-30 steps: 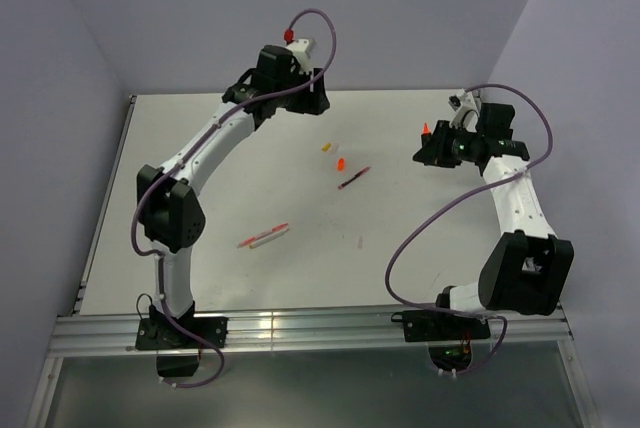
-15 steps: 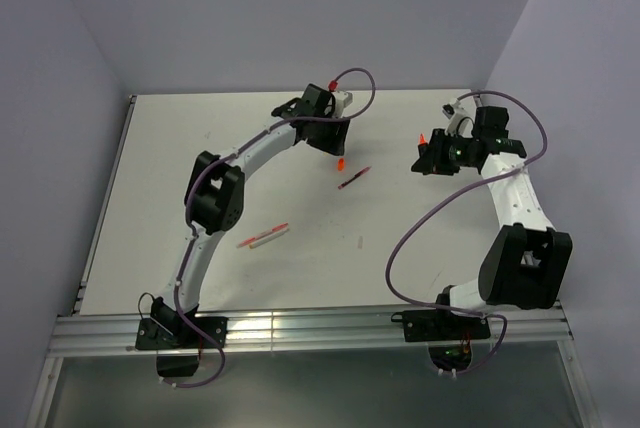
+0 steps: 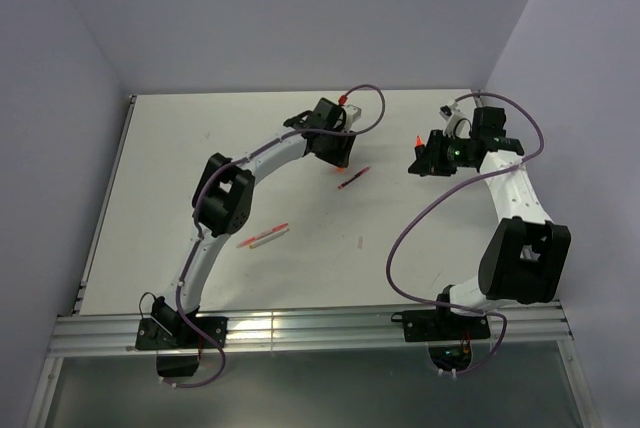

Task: Insert the pens into the pen caps

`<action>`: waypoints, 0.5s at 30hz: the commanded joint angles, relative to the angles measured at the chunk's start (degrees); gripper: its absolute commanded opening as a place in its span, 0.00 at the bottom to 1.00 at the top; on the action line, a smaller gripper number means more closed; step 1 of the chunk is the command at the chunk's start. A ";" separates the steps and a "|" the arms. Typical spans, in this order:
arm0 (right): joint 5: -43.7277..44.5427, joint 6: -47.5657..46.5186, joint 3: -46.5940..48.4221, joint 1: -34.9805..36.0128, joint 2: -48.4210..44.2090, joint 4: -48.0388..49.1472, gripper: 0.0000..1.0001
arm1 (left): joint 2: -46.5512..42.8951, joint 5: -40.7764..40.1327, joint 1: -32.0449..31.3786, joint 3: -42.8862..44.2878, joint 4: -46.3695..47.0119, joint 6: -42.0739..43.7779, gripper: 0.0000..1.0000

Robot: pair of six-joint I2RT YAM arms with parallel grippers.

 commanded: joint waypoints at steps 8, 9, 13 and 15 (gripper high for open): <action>-3.42 0.41 3.00 0.00 2.29 -0.48 0.00 | 3.36 -9.22 -2.47 1.44 3.57 -0.61 0.43; -3.60 0.50 3.00 -0.09 2.38 -0.39 0.00 | 3.72 -9.75 -2.39 1.88 3.48 -0.87 0.42; -5.10 1.02 3.43 -0.09 3.08 -0.39 0.00 | 5.13 -11.58 -2.56 2.59 3.83 -0.96 0.41; -4.92 1.11 3.79 -0.09 3.17 -0.48 0.00 | 5.65 -11.60 -2.56 3.03 3.83 -1.31 0.41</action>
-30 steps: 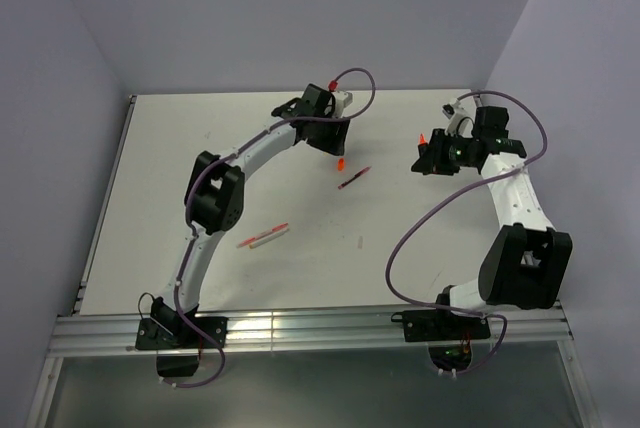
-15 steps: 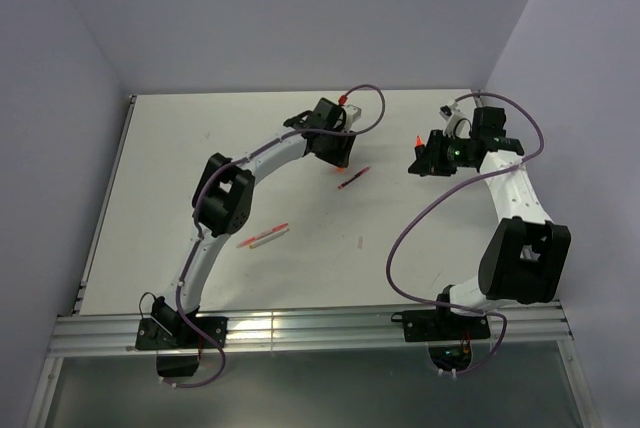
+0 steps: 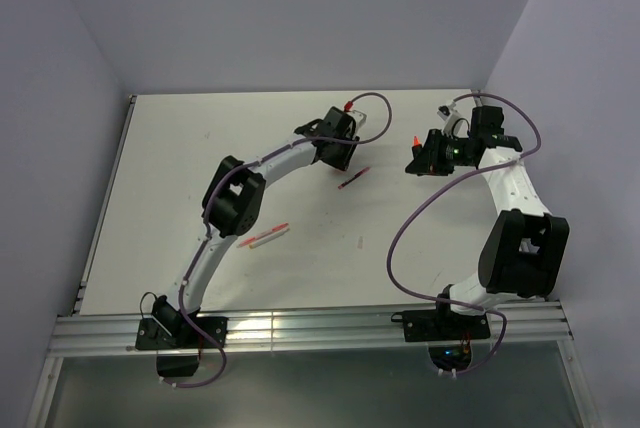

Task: Insert the pens into the pen caps

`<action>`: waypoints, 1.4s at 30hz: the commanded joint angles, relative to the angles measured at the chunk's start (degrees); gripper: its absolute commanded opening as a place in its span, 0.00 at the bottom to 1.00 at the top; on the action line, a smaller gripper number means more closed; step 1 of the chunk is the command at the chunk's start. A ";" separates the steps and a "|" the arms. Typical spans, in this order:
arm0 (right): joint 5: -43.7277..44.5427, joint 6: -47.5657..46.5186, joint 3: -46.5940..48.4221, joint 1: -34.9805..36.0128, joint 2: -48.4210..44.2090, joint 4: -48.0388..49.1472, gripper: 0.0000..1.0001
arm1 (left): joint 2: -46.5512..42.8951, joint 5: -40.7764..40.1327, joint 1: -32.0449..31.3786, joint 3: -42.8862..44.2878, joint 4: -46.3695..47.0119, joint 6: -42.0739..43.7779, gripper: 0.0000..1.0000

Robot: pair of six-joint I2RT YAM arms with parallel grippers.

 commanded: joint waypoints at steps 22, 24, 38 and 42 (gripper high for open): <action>-17.08 -7.81 7.97 7.72 -2.83 -1.03 0.00 | -30.44 50.60 12.26 -13.20 6.13 -6.42 0.00; -19.98 -7.72 7.97 10.10 -3.62 -2.17 0.00 | -34.34 57.29 15.87 -18.23 16.22 -13.96 0.00; -26.40 -5.34 11.13 28.03 -0.81 -3.05 0.00 | -47.18 77.09 22.39 -45.85 71.28 -54.08 0.00; -25.18 -5.96 8.24 29.18 -2.65 -3.41 0.00 | -47.45 77.18 22.21 -47.69 75.22 -56.88 0.00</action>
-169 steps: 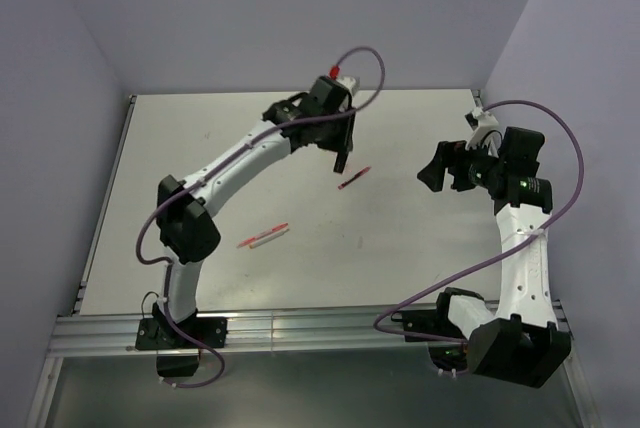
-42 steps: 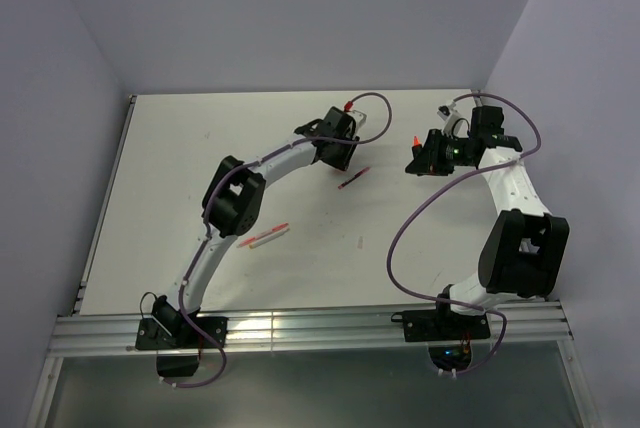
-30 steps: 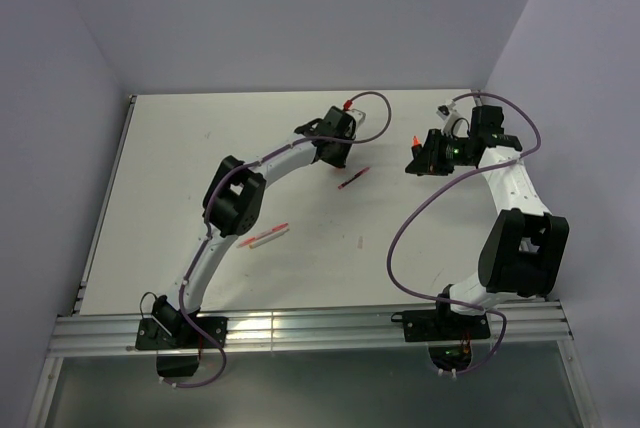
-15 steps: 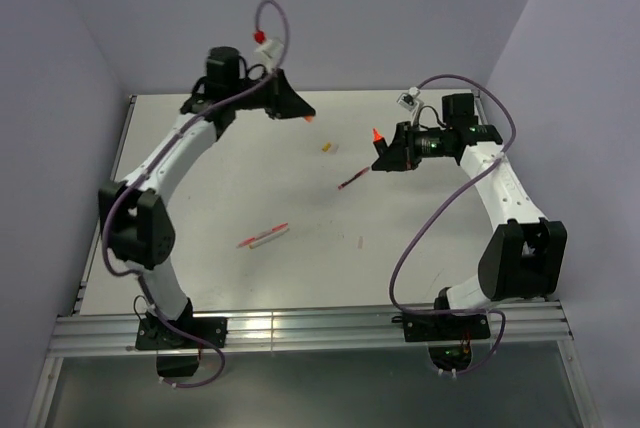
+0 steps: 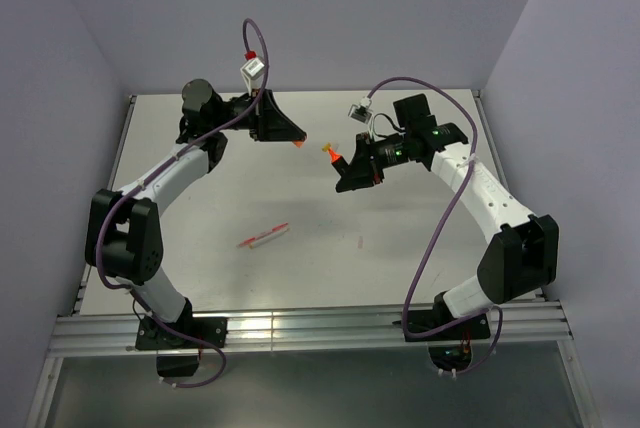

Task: Insert the pens into the pen caps

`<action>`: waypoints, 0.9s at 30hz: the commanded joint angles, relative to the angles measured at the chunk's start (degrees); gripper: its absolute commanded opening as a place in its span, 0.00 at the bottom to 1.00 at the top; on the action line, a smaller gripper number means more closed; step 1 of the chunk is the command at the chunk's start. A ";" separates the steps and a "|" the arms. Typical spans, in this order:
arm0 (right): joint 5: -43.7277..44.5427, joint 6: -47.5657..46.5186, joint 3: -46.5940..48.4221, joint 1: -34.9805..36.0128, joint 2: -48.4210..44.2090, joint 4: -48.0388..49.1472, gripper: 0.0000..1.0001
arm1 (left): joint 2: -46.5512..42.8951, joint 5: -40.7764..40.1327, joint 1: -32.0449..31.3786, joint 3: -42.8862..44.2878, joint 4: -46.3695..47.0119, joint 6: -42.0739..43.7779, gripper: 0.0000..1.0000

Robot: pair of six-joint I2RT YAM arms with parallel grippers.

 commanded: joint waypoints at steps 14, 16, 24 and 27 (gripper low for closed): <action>0.58 -0.19 0.26 3.14 -0.92 -1.11 0.00 | -2.40 -3.06 -7.51 4.41 -23.03 22.61 0.00; 0.84 -0.71 -0.97 3.49 -1.62 -1.29 0.00 | -2.40 -3.58 -7.42 4.85 -23.89 23.83 0.00; 1.02 -1.15 -2.64 3.58 -2.86 -1.64 0.00 | -1.97 -3.50 -7.51 6.17 -23.81 24.01 0.00; 1.37 -1.07 -3.17 3.67 -2.86 -1.73 0.00 | -1.88 -3.41 -7.51 6.44 -23.90 24.46 0.00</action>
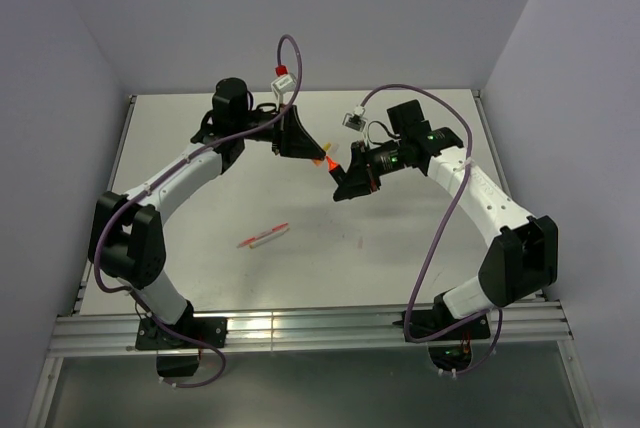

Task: Insert the pens into the pen caps

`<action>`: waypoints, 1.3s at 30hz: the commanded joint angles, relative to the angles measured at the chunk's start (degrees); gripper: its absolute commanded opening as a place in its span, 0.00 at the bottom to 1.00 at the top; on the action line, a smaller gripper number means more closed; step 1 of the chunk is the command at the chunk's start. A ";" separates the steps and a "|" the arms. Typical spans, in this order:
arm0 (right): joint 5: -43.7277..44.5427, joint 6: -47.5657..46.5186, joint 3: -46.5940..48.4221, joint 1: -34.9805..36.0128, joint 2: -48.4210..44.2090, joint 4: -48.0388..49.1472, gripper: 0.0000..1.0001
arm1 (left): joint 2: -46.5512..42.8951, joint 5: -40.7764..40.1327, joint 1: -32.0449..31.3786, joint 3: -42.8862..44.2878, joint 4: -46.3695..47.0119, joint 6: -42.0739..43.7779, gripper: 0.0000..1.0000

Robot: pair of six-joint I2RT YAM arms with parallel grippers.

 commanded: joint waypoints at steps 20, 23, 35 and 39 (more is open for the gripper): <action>-0.29 -0.23 0.62 1.20 -0.47 -0.44 0.00 | -1.51 -0.13 -3.06 2.80 -2.73 6.50 0.00; -0.20 -0.32 0.62 1.20 -0.47 -0.53 0.00 | -1.51 0.22 -4.29 3.24 -4.96 8.88 0.00; 0.32 -1.11 3.25 1.11 -0.03 -0.26 0.00 | -0.80 0.22 -7.10 2.01 -3.38 6.78 0.00; -0.03 -2.25 6.15 1.20 1.55 -0.09 0.00 | -0.45 1.98 -9.04 1.05 1.71 2.49 0.01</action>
